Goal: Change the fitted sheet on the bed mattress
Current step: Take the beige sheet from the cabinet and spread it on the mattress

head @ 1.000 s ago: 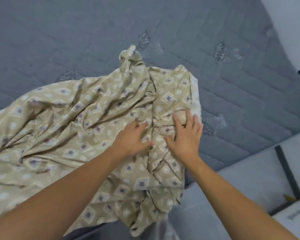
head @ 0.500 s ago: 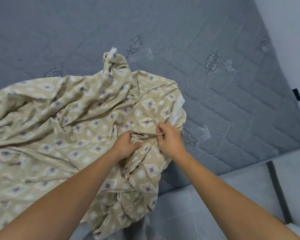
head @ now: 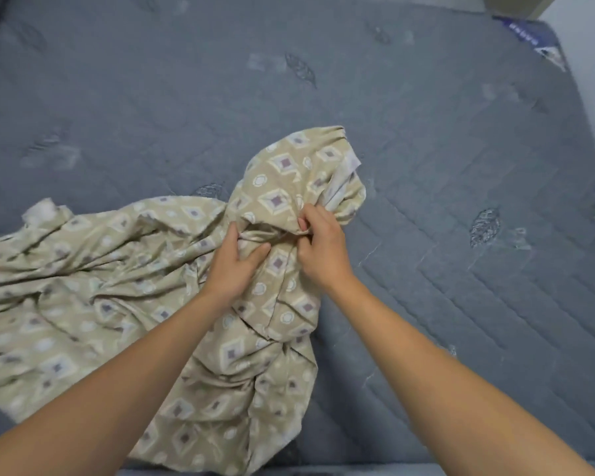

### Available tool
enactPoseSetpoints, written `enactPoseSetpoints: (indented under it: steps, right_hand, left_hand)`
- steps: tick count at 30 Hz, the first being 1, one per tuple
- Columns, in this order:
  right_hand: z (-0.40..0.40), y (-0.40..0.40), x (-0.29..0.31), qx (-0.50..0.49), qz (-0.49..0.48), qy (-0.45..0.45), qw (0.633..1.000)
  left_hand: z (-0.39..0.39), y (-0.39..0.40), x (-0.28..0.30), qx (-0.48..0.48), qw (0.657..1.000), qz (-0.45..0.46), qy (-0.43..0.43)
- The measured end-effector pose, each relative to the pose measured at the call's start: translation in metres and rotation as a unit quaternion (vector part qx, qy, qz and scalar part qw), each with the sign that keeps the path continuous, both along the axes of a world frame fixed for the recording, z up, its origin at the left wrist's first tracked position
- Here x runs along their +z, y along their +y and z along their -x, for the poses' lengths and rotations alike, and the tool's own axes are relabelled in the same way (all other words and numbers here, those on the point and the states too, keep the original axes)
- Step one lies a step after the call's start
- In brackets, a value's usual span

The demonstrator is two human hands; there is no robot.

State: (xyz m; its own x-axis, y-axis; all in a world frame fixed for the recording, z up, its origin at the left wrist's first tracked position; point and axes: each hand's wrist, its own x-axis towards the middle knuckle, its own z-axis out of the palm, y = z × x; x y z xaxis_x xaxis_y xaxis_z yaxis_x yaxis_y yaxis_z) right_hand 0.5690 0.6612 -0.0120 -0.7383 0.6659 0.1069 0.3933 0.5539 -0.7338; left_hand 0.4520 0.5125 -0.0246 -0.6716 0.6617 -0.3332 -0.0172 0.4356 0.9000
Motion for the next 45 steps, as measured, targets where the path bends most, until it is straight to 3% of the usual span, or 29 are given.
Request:
enactPoseSetpoints:
  steps: [5, 10, 16, 21, 24, 27, 29, 31, 33, 35, 41, 45]
  right_hand:
    - [-0.056, 0.013, -0.031, -0.006, -0.02, -0.028, 0.999]
    - [-0.199, 0.072, -0.077, -0.054, 0.057, -0.056, 0.995]
    - [-0.395, 0.189, -0.069, -0.144, 0.071, -0.133, 0.978]
    - [-0.451, 0.241, -0.054, -0.126, 0.055, -0.113, 0.984]
    - [-0.461, 0.235, -0.066, -0.033, 0.168, -0.2, 0.965]
    - [-0.466, 0.224, -0.078, -0.051, 0.164, -0.25, 0.953]
    - [-0.459, 0.22, -0.089, -0.066, 0.164, -0.244, 0.954]
    - [-0.442, 0.215, -0.097, -0.052, 0.24, -0.221, 0.944]
    - [-0.419, 0.205, -0.102, -0.053, 0.37, -0.171, 0.912]
    - [-0.393, 0.187, -0.099, -0.052, 0.437, -0.132, 0.888]
    - [-0.298, 0.168, -0.034, -0.056, 0.323, -0.028, 0.944]
    - [-0.248, 0.167, 0.012, 0.066, 0.288, 0.025, 0.955]
  left_hand:
    - [-0.055, 0.004, -0.02, -0.011, 0.998, 0.06, -0.022]
    - [-0.171, 0.049, -0.034, -0.076, 0.994, 0.078, -0.021]
    - [-0.321, 0.135, -0.056, -0.152, 0.967, 0.169, 0.113]
    - [-0.397, 0.191, -0.046, -0.162, 0.951, 0.178, 0.196]
    - [-0.412, 0.189, -0.046, -0.212, 0.909, 0.273, 0.234]
    - [-0.411, 0.16, -0.058, -0.242, 0.83, 0.384, 0.323]
    - [-0.4, 0.136, -0.072, -0.207, 0.815, 0.409, 0.354]
    - [-0.388, 0.118, -0.085, -0.208, 0.812, 0.384, 0.388]
    - [-0.379, 0.111, -0.089, -0.216, 0.818, 0.363, 0.391]
    - [-0.374, 0.107, -0.082, -0.205, 0.838, 0.349, 0.366]
    - [-0.341, 0.099, -0.009, -0.057, 0.902, 0.249, 0.348]
    - [-0.313, 0.086, 0.017, 0.15, 0.952, 0.15, 0.222]
